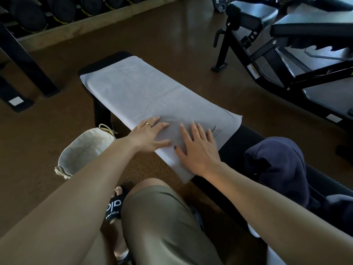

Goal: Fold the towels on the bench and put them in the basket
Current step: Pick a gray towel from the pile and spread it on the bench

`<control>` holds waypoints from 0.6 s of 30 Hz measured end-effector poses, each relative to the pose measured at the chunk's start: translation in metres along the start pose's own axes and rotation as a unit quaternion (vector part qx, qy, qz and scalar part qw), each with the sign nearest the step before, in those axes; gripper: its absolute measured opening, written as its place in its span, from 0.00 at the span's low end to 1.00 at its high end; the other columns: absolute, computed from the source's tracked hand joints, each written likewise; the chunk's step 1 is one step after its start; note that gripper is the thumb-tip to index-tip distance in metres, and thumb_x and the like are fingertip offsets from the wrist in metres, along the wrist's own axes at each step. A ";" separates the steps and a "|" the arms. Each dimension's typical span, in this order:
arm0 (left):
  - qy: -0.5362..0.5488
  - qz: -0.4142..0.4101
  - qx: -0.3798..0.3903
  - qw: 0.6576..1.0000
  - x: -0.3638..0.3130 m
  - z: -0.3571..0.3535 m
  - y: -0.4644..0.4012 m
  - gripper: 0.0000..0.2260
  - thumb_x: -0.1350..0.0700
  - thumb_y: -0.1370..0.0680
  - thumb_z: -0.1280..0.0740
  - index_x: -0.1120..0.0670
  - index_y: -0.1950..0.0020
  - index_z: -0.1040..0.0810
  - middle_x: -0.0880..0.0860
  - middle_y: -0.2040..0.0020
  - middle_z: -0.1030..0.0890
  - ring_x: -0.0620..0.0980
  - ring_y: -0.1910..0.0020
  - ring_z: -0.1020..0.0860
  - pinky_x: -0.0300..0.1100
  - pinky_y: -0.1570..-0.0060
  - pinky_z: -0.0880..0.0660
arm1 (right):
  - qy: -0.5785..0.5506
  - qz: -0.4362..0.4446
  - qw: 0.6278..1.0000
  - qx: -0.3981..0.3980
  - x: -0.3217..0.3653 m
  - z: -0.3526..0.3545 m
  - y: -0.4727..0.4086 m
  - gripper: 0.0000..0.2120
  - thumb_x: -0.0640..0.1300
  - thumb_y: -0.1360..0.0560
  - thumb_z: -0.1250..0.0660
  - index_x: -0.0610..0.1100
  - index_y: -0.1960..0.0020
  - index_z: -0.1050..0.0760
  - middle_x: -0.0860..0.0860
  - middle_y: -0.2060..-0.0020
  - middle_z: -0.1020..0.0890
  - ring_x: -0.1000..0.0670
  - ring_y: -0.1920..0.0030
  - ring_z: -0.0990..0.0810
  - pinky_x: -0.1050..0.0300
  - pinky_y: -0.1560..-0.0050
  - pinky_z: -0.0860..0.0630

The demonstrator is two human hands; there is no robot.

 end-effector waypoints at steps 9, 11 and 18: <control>-0.078 0.050 -0.034 0.995 0.009 0.013 -0.010 0.39 0.27 0.23 0.44 0.38 0.17 0.56 0.53 0.16 0.59 0.58 0.18 0.59 0.56 0.21 0.57 | -0.045 -0.158 0.986 -0.004 -0.084 0.021 -0.052 0.32 0.64 0.16 0.58 0.51 0.17 0.51 0.41 0.18 0.47 0.39 0.18 0.50 0.39 0.20 0.51; -0.080 0.075 -0.002 0.994 0.021 0.009 -0.012 0.43 0.23 0.26 0.46 0.36 0.18 0.61 0.52 0.17 0.64 0.56 0.18 0.64 0.56 0.21 0.60 | -0.035 -0.198 0.979 0.014 -0.114 0.013 -0.050 0.31 0.66 0.17 0.58 0.54 0.17 0.52 0.42 0.18 0.47 0.38 0.18 0.49 0.37 0.20 0.52; -0.081 0.107 0.034 0.990 0.025 0.005 -0.014 0.49 0.20 0.31 0.44 0.35 0.19 0.65 0.51 0.19 0.70 0.58 0.19 0.67 0.58 0.21 0.61 | -0.043 -0.300 0.953 0.013 -0.157 0.015 -0.040 0.34 0.68 0.18 0.56 0.49 0.21 0.40 0.40 0.26 0.30 0.38 0.27 0.31 0.41 0.25 0.35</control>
Point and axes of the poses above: each hand's wrist, its own y-axis away from the middle knuckle, its own z-axis out of the back of the hand, x = y × z, the point moved 10 cm from there along -y, towards the middle knuckle
